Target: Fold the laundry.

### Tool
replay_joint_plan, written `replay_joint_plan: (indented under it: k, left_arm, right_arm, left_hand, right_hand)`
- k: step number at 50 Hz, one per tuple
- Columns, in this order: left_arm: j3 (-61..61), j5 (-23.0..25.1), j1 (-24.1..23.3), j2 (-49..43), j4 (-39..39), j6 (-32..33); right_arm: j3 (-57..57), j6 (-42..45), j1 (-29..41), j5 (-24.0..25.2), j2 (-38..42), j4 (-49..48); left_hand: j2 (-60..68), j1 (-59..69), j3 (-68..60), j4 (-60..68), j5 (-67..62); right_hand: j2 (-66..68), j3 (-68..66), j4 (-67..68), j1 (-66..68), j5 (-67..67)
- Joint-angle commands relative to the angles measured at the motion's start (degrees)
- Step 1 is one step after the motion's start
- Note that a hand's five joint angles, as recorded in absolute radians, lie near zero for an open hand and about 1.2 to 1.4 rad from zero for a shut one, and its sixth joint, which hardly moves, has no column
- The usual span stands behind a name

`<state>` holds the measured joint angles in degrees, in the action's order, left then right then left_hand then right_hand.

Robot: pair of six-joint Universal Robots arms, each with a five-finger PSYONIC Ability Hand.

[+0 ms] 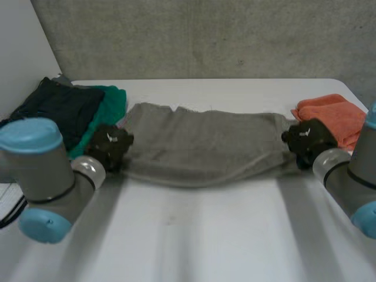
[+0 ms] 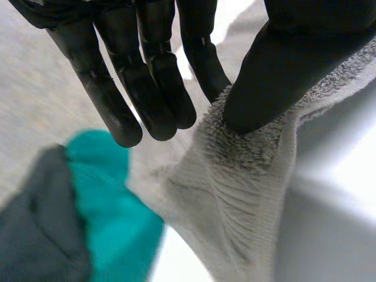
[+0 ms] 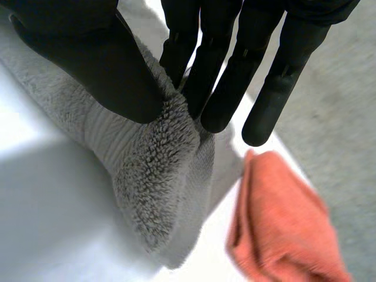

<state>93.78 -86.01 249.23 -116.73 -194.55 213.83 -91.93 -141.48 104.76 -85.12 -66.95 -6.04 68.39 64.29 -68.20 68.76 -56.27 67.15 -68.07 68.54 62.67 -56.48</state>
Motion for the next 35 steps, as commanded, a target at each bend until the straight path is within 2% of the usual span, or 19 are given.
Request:
replay_joint_plan:
  k: [1, 2, 3, 6, 8, 13, 17, 22, 35]
  left_arm:
    - [0.7, 0.1, -0.1, -0.9, 0.8, -0.4]
    - [0.8, 0.2, 0.0, -0.7, 0.8, -0.5]
    - [0.8, 0.3, 0.3, -0.3, 0.8, -0.5]
    - [1.2, 1.2, 1.2, 1.0, 0.9, -0.7]
    - [3.4, 4.8, 3.8, 2.5, 1.3, -1.5]
    - [9.8, 12.4, 8.7, 6.0, 1.7, -3.5]
    - [12.9, 15.7, 12.7, 6.4, 1.5, -3.5]
    - [13.0, 18.0, 15.5, 5.7, 1.5, -3.0]
    - [9.1, 19.7, 16.6, 0.1, 0.6, -2.7]
  right_arm:
    - [-1.2, -0.2, -2.0, -0.1, 0.2, -0.1]
    - [-1.3, -0.4, -2.4, 0.0, 0.2, -0.2]
    - [-1.5, -1.1, -3.0, 0.0, 0.2, -0.5]
    - [-1.6, -2.8, -3.9, 0.0, 0.2, -1.1]
    - [-1.6, -5.5, -5.3, 0.8, 0.2, -1.3]
    - [-1.6, -8.1, -7.4, 3.5, 0.2, -1.2]
    - [-1.5, -8.5, -8.1, 4.3, 0.5, -1.2]
    - [-1.6, -8.5, -8.0, 4.5, 0.9, -1.2]
    - [-1.7, -8.5, -7.8, 4.6, 0.9, -1.1]
  left_hand:
    - [-8.3, -4.2, 8.1, -8.7, 6.2]
    - [-15.4, -11.3, 15.2, -15.7, 13.3]
    - [-29.1, -25.0, 28.9, -29.5, 27.0]
    - [-32.3, -28.2, 32.1, -32.6, 30.1]
    - [-36.6, -32.5, 36.4, -37.0, 34.5]
    - [-37.3, -33.2, 37.1, -37.7, 35.2]
    - [-37.5, -33.4, 37.3, -37.9, 35.4]
    - [-35.8, -31.7, 35.6, -36.2, 33.7]
    - [-33.3, -29.2, 33.1, -33.7, 31.2]
  right_hand:
    - [12.8, -11.9, 11.5, 17.3, -13.5]
    - [12.8, -11.9, 11.5, 17.3, -13.5]
    - [12.8, -11.9, 11.5, 17.3, -13.5]
    - [12.8, -11.9, 11.5, 17.3, -13.5]
    - [12.8, -11.9, 11.5, 17.3, -13.5]
    - [12.8, -11.9, 11.5, 17.3, -13.5]
    - [12.8, -11.9, 11.5, 17.3, -13.5]
    - [12.8, -11.9, 11.5, 17.3, -13.5]
    - [12.8, -11.9, 11.5, 17.3, -13.5]
